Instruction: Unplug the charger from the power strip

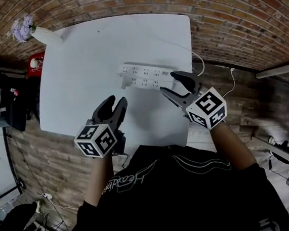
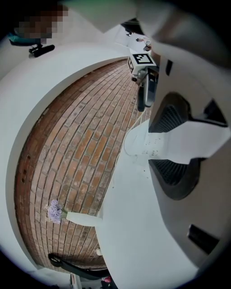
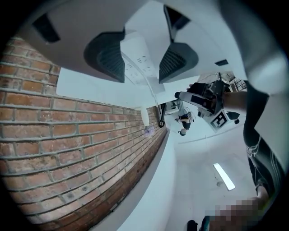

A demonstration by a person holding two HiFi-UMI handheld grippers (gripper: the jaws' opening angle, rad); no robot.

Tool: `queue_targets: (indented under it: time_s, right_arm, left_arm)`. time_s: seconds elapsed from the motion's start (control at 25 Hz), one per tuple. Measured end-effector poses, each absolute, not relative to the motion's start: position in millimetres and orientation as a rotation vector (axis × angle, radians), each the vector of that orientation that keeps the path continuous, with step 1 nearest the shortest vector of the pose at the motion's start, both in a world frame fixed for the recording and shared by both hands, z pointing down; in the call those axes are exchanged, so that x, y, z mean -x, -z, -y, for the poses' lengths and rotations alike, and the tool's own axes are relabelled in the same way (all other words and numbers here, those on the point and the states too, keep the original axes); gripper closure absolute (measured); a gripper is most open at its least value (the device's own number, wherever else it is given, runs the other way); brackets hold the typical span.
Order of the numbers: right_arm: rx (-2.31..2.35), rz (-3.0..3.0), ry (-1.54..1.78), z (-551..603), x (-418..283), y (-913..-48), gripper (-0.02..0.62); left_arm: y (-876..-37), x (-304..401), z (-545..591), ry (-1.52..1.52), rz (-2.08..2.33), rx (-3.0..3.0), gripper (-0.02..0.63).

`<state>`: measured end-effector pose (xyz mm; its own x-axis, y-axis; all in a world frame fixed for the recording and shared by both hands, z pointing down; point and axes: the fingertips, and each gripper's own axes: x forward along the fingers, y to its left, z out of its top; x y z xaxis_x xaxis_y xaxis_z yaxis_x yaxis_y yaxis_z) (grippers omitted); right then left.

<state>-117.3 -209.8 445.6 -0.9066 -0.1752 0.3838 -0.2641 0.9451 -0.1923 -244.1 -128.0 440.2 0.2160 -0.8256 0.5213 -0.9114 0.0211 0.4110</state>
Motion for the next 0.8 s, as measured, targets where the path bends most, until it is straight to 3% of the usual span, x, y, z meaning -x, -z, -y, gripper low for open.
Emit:
queue_targets:
  time_s: [0.52, 0.8]
  right_arm:
    - [-0.349, 2.589, -0.169, 230, 139, -517, 0.394]
    - [-0.361, 2.547, -0.122, 230, 140, -524, 0.396]
  left_arm:
    - [-479, 265, 162, -0.326, 1.685, -1.798, 0.359]
    - [-494, 267, 176, -0.403, 1.704, -1.829, 0.359]
